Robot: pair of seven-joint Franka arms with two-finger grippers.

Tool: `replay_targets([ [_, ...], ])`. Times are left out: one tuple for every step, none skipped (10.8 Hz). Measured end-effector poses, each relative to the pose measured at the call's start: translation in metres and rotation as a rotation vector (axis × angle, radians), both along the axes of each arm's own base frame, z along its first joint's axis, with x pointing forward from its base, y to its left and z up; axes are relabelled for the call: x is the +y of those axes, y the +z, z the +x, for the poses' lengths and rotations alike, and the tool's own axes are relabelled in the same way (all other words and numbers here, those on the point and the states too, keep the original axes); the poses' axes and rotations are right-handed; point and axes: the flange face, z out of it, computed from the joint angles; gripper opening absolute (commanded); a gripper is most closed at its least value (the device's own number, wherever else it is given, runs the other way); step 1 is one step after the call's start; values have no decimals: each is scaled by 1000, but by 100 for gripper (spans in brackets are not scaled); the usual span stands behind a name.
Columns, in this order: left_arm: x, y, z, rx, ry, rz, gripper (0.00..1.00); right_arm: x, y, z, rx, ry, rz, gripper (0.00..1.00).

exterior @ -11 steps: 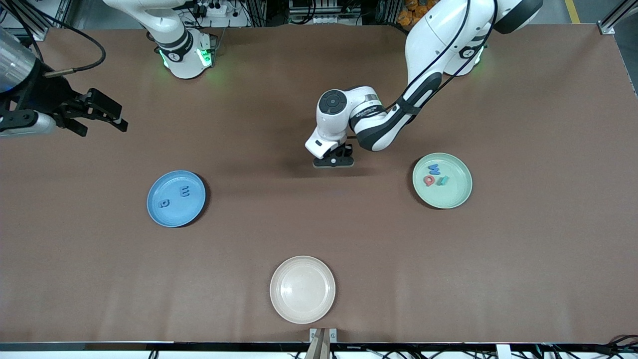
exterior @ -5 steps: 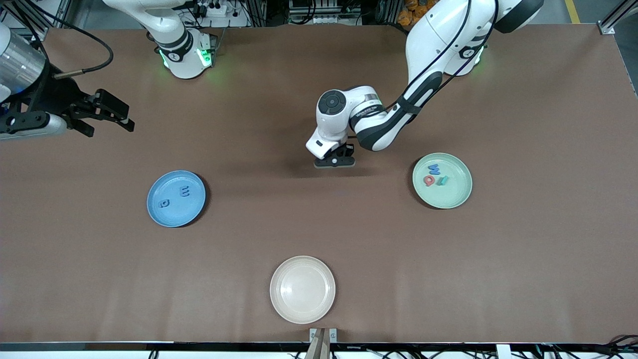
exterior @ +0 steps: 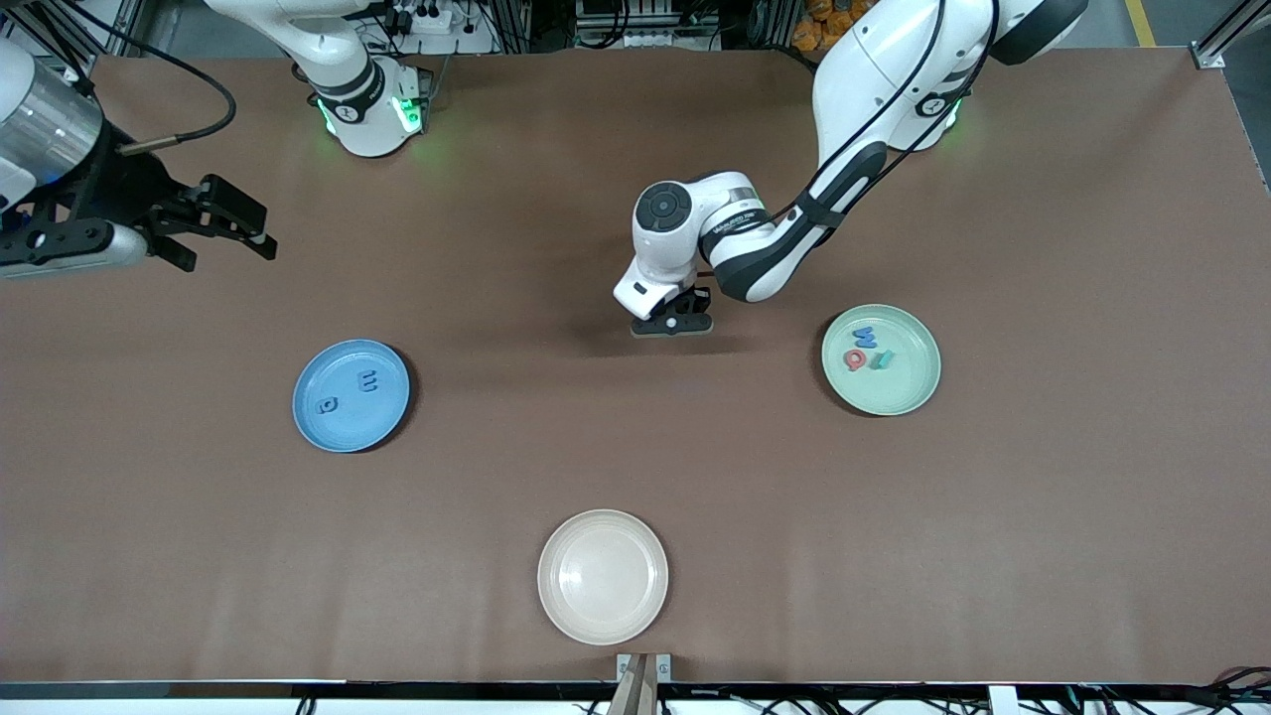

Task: Sort upper and lower case letters into plates
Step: 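Lift the yellow H and carry it to the green plate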

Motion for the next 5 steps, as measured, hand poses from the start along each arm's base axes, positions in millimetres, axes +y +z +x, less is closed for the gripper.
replay_targets([
  [3, 5, 4, 11, -10, 0, 0, 0, 0, 0, 1, 0, 0, 100],
  [7, 13, 10, 23, -21, 0, 0, 0, -1, 1, 4, 0, 0, 100],
  [11, 21, 15, 30, -35, 3, 0, 0, -4, 2, 9, 0, -1, 100],
  [17, 28, 20, 33, -56, 16, 0, 0, -7, 3, 14, 1, -1, 100],
  [25, 33, 27, 37, -86, 30, 0, 0, -8, 4, 16, 1, -1, 100],
])
